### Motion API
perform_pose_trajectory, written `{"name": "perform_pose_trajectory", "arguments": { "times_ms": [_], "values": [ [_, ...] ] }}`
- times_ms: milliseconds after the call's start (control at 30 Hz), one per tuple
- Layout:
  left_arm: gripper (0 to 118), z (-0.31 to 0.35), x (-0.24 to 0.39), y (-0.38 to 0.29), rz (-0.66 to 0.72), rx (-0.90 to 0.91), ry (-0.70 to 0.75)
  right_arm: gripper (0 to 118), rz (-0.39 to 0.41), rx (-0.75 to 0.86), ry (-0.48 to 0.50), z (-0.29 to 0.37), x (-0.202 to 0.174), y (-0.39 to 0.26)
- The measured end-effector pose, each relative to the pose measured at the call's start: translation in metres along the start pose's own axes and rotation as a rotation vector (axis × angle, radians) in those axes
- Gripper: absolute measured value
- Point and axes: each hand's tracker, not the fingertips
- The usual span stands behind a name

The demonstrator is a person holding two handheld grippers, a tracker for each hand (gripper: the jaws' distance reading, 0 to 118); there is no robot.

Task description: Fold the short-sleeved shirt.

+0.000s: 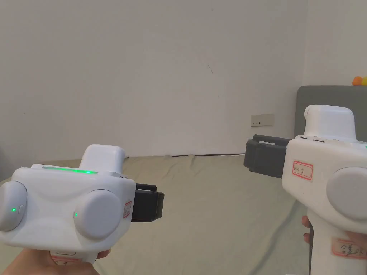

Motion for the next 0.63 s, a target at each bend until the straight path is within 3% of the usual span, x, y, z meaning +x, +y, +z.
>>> {"name": "perform_pose_trajectory", "arguments": {
  "times_ms": [100,200,300,467,533,633],
  "values": [
    [118,-0.001,-0.001,0.001,0.009,0.000,0.002,118,0.043,0.047,-0.081,0.000,-0.003,-0.001],
    [118,-0.004,-0.003,0.001,0.017,-0.005,0.002,118,0.059,0.055,-0.073,0.001,-0.004,-0.004],
    [118,-0.004,-0.002,0.000,0.007,-0.008,0.010,118,-0.001,0.050,-0.062,-0.002,-0.002,-0.004],
    [118,-0.001,-0.003,-0.003,-0.004,0.002,-0.013,118,0.027,0.036,-0.072,-0.006,-0.004,-0.008],
    [118,0.000,-0.004,-0.002,0.007,0.004,-0.020,118,-0.032,-0.045,-0.106,-0.007,-0.003,-0.005],
    [118,0.002,-0.005,-0.001,0.023,0.010,-0.029,118,-0.088,-0.110,0.053,-0.008,0.008,-0.003]
  ]
}}
